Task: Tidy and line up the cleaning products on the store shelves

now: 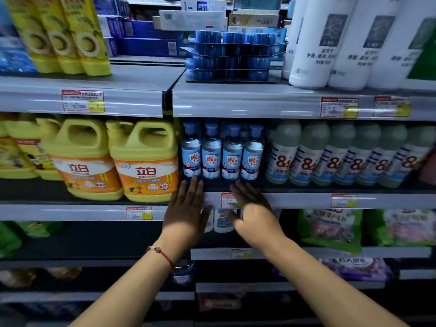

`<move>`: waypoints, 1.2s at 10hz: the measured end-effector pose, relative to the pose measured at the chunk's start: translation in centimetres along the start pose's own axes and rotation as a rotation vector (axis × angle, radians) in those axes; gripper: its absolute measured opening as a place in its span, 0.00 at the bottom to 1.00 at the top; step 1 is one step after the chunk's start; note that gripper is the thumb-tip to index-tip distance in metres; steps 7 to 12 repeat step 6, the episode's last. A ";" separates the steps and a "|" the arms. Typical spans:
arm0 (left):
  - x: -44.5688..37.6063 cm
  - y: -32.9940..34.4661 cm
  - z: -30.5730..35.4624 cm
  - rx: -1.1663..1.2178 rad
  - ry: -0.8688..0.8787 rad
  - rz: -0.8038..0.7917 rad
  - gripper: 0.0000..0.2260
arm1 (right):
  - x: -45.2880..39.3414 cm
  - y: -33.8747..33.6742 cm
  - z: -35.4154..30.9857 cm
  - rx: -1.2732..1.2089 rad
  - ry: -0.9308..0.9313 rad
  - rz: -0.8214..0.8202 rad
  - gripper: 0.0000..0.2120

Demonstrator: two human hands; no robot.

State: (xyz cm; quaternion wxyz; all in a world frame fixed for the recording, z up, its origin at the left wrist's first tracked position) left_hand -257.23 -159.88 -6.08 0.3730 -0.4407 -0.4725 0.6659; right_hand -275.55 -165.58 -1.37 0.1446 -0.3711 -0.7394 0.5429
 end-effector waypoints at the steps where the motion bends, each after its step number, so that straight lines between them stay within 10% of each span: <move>1: 0.2 -0.2 -0.2 -0.012 -0.016 -0.016 0.32 | -0.5 0.4 -0.5 0.010 -0.019 -0.018 0.33; 12: 2.1 -3.0 -0.6 -0.009 -0.018 0.010 0.32 | -1.0 -1.7 -0.3 0.056 0.099 -0.162 0.35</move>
Point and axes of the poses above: each hand's wrist, its own x-axis away from the middle knuckle, its own y-axis out of the palm, z = x × y, the point moved 1 cm from there along -x, towards the middle knuckle, and after that the axes turned 5 degrees about -y, right-handed, at the moved point
